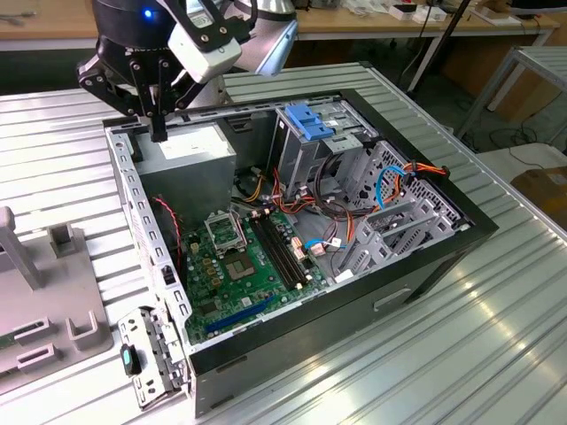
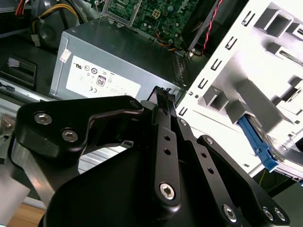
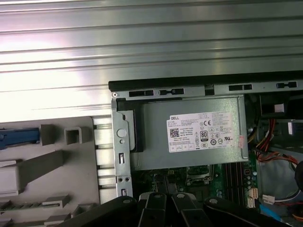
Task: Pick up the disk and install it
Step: 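Reach for the disk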
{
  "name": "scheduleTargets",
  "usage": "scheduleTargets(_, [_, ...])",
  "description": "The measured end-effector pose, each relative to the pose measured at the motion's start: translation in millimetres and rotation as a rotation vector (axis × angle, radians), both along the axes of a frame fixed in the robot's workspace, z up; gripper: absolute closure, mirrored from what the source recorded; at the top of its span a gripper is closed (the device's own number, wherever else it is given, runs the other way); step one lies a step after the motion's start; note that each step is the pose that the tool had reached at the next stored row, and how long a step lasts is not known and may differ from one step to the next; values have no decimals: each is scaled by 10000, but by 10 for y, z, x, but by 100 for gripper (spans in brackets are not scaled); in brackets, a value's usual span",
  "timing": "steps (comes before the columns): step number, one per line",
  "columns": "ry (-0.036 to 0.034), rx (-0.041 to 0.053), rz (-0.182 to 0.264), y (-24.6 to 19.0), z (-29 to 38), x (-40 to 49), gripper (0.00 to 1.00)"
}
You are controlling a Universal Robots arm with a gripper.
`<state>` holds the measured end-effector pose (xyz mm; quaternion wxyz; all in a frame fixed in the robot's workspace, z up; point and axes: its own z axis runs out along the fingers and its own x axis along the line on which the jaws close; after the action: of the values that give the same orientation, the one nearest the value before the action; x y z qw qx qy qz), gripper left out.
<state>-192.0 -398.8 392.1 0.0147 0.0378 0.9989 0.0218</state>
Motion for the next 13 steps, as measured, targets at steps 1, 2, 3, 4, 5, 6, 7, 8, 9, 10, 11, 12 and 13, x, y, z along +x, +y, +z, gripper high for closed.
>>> scheduleTargets(1, [0,0,0,0,0,-1,89])
scheduleTargets(2, [0,0,0,0,0,-1,89])
scheduleTargets(3, [1,0,0,0,0,-2,89])
scheduleTargets(4, [1,-1,0,0,0,-2,89])
scheduleTargets(5, [0,0,0,0,0,-3,89])
scheduleTargets(6, [0,0,0,0,0,-3,89])
scheduleTargets(7, [0,0,-2,0,0,-9,89])
scheduleTargets(8, [1,-1,0,0,0,-21,89])
scheduleTargets(9, [0,0,-1,0,-1,-37,89])
scheduleTargets(10, [0,0,0,0,-1,-42,89])
scheduleTargets(11, [1,0,0,0,-1,-46,89])
scheduleTargets(12, [1,-1,0,0,0,-51,89])
scheduleTargets(13, [0,0,1,0,-1,-54,89])
